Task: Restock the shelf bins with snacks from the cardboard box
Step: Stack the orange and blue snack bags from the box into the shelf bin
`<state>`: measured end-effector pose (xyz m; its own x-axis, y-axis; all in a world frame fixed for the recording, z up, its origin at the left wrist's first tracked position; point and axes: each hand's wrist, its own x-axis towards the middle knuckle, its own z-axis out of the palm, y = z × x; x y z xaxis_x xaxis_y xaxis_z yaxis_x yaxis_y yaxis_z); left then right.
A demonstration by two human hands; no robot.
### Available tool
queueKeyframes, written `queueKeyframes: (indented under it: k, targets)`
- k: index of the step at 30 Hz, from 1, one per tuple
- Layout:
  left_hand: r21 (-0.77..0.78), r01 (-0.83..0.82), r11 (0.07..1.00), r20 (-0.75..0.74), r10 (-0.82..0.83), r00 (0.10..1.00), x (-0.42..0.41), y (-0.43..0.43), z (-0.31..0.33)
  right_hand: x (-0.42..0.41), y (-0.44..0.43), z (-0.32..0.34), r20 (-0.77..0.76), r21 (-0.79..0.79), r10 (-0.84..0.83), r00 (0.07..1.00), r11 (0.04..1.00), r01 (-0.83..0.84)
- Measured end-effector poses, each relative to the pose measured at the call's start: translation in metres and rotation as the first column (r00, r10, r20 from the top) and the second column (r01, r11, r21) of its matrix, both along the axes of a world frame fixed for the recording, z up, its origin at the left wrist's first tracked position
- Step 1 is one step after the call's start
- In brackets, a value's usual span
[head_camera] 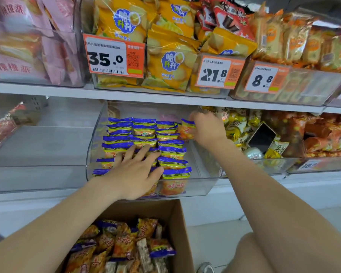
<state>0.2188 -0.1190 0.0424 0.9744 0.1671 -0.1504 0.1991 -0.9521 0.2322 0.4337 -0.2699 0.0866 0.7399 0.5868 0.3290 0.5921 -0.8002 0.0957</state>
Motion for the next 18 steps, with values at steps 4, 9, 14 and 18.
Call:
queueKeyframes:
  k: [4, 9, 14, 18]
  targets:
    - [-0.002, 0.0, 1.0, -0.01, 0.0, 1.0, 0.001, 0.001, -0.002, 0.009, 0.025, -0.01, 0.074, -0.298, -0.032, 0.997, 0.953, 0.053]
    - [0.003, 0.008, 1.0, -0.011, -0.008, 1.0, 0.001, 0.001, -0.003, 0.015, 0.036, -0.02, 0.097, -0.376, -0.026, 0.995, 0.925, 0.061]
    - [0.023, 0.017, 1.0, 0.047, -0.018, 0.999, -0.002, 0.001, -0.001, 0.011, 0.026, -0.019, 0.103, -0.314, 0.004, 0.995, 0.949, 0.029]
    - [0.056, -0.008, 0.998, 0.224, -0.004, 0.974, -0.011, 0.0, 0.007, -0.017, 0.003, -0.01, 0.029, -0.036, 0.088, 0.996, 0.996, -0.087]
